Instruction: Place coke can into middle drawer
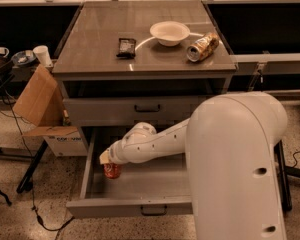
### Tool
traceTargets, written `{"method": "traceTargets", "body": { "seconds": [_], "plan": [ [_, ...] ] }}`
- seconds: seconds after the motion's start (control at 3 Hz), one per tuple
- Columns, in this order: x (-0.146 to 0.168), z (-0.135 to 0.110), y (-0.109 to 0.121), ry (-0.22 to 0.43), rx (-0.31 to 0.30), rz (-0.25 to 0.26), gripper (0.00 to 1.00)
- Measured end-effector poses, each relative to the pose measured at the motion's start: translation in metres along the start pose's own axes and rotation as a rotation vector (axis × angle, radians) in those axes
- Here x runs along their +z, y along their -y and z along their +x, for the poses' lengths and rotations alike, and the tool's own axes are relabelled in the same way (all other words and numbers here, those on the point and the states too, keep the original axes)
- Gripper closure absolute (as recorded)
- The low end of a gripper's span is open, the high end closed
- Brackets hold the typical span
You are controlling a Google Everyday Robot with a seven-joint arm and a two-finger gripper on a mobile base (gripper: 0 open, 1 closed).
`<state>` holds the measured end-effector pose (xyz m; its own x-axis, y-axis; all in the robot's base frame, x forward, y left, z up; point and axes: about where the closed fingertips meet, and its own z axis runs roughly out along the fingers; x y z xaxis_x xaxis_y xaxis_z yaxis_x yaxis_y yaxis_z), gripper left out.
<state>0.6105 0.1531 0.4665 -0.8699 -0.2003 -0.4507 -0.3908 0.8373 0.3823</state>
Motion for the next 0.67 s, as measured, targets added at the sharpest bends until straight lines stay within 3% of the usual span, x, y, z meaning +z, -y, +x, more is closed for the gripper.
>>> {"method": "traceTargets", "body": {
  "seconds": [0.33, 0.67],
  "plan": [
    [-0.0005, -0.0175, -0.0049, 0.012, 0.007, -0.008, 0.00],
    [-0.0005, -0.0175, -0.0049, 0.012, 0.007, -0.008, 0.00]
  ]
}}
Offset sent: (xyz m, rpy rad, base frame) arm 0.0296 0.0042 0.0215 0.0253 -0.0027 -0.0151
